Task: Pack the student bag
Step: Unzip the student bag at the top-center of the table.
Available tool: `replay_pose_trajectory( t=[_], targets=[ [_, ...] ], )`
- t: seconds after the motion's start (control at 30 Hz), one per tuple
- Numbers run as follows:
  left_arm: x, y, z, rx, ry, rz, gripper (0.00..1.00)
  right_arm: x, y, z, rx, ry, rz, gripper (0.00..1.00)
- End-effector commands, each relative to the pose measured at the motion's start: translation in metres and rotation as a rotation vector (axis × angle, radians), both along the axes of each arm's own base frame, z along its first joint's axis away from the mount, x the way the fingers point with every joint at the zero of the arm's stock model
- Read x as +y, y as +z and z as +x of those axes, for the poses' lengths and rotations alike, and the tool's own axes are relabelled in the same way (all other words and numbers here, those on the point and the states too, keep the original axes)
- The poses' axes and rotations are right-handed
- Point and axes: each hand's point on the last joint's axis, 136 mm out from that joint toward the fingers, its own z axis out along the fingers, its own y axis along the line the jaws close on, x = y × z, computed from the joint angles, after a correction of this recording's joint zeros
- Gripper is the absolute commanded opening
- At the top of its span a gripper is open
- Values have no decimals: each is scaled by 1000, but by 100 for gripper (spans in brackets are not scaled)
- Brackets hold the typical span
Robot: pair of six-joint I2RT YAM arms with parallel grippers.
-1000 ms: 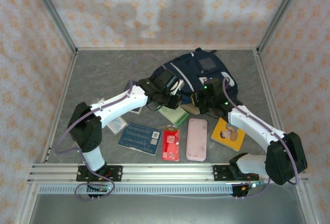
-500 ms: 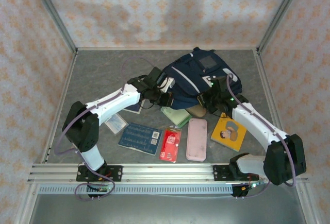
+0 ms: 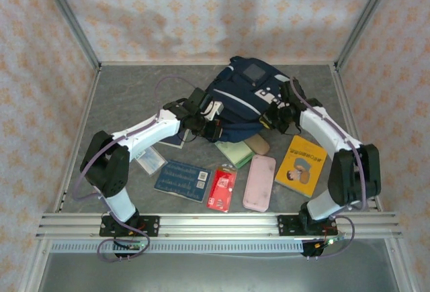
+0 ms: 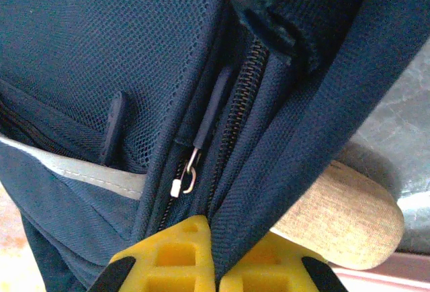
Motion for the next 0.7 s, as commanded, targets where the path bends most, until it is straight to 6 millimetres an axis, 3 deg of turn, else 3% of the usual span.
replay_pose_trajectory(
  t=[0.0, 0.1, 0.2, 0.3, 0.37, 0.43, 0.57, 0.67],
  targets=[
    [-6, -8, -15, 54, -25, -13, 0, -12, 19, 30, -104, 55, -78, 8],
    [-24, -7, -21, 58, -60, -40, 0, -15, 22, 41, -108, 52, -112, 16],
    [-34, -3, -19, 46, -47, -69, 0, -21, 25, 42, -80, 4, -136, 52],
    [-38, 3, -14, 36, -22, -97, 0, -26, 33, 30, -62, -79, -109, 65],
    [-41, 7, -12, 34, -15, -119, 0, -27, 38, 17, -47, -128, -88, 64],
    [-44, 12, -10, 30, -10, -137, 0, -25, 43, 3, -47, -192, -46, 55],
    [-46, 19, -9, 18, -13, -147, 0, -4, 46, -22, -38, -264, 51, 38],
    [-47, 23, -8, 11, -11, -150, 0, 21, 46, -31, -14, -258, 107, 34]
  ],
)
